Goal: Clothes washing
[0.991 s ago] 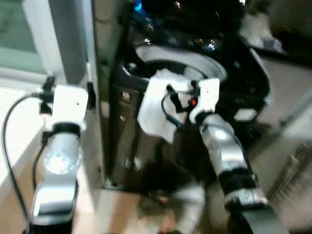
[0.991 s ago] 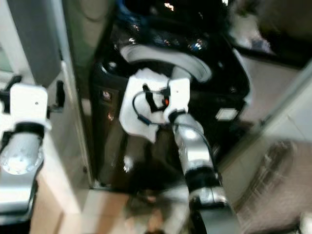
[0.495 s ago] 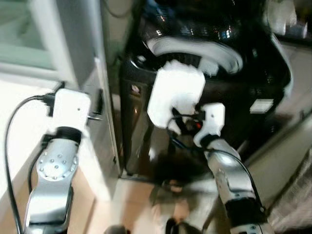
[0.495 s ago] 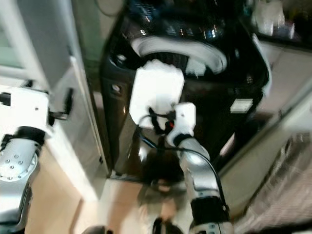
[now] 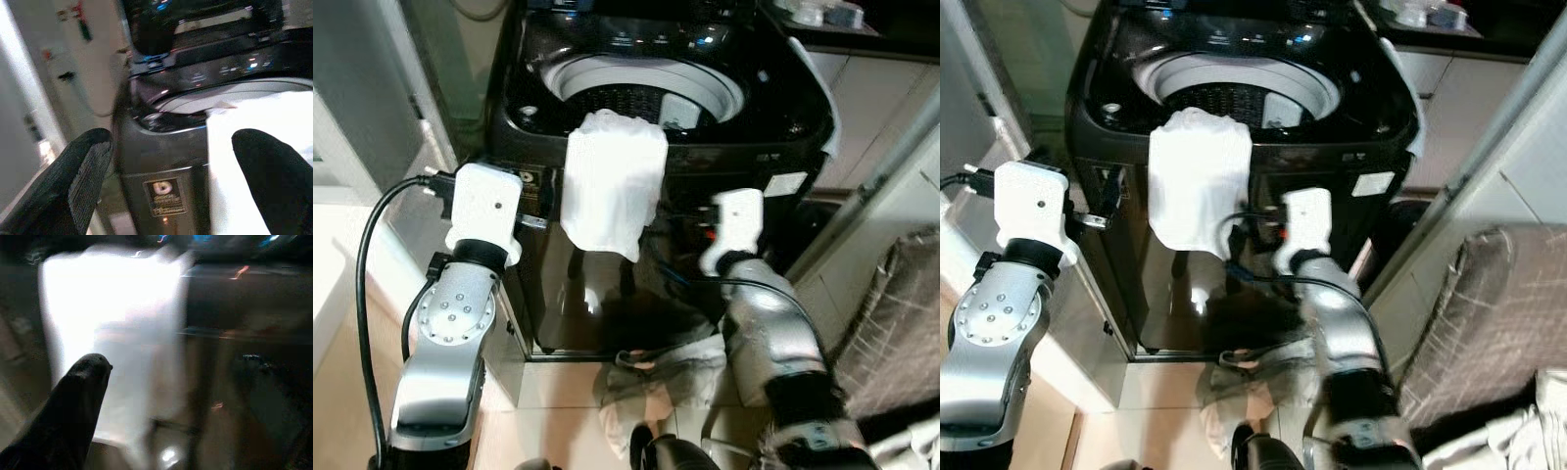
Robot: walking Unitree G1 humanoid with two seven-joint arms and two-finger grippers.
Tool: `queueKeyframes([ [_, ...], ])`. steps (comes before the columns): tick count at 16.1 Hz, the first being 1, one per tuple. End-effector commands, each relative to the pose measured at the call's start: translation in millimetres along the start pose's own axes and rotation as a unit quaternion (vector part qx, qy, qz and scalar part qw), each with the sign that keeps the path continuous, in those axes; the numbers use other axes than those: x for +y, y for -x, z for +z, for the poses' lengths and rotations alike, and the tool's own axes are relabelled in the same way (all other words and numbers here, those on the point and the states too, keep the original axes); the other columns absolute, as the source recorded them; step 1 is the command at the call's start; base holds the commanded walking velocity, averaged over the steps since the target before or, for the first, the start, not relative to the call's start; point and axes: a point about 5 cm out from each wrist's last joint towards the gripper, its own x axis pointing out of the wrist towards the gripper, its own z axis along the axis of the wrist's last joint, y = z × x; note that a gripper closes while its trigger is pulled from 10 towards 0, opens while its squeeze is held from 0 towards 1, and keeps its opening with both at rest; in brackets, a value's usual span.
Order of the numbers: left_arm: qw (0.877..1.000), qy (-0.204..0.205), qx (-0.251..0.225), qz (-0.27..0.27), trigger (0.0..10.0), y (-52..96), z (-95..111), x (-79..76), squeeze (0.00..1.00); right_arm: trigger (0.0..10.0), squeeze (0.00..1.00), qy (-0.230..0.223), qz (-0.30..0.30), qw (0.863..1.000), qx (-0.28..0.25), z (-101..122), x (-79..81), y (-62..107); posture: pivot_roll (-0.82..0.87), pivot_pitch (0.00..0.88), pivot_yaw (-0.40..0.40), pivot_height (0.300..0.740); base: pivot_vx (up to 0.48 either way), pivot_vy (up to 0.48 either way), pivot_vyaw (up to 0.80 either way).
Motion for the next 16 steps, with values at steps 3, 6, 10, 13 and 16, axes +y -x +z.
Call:
queueKeyframes([
  [3, 1.000, -0.002, 0.010, 0.009, 10.0, 12.6, 0.6, 4.9, 0.00, 10.0, 0.00, -0.074, 0.038, 0.993, 0.083, -24.5, 19.2, -16.1, 0.16, 0.152, -0.054, 0.731, 0.000, 0.000, 0.00],
  [6, 0.999, -0.016, 0.014, 0.028, 10.0, 27.3, 7.1, 19.1, 0.00, 10.0, 0.00, -0.098, 0.096, 0.982, 0.129, -32.6, 47.2, -29.6, 0.24, 0.215, -0.054, 0.731, 0.000, 0.000, 0.00],
  [10, 0.998, -0.033, 0.027, 0.050, 10.0, 51.2, 14.1, 29.5, 0.00, 10.0, 0.00, -0.092, 0.137, 0.969, 0.183, -43.4, 73.0, -41.0, 0.32, 0.254, -0.073, 0.731, 0.000, 0.000, 0.00],
  [13, 0.997, -0.028, 0.040, 0.062, 10.0, 65.0, 16.4, 29.5, 0.00, 10.0, 0.00, -0.036, 0.112, 0.976, 0.185, -35.0, 75.1, -52.4, 0.37, 0.269, -0.100, 0.731, 0.000, 0.000, 0.00],
  [16, 0.997, -0.023, 0.043, 0.058, 10.0, 67.0, 18.3, 24.7, 0.00, 10.0, 0.00, 0.036, 0.079, 0.982, 0.167, -20.8, 66.1, -61.3, 0.37, 0.274, -0.116, 0.731, 0.000, 0.000, 0.00],
])
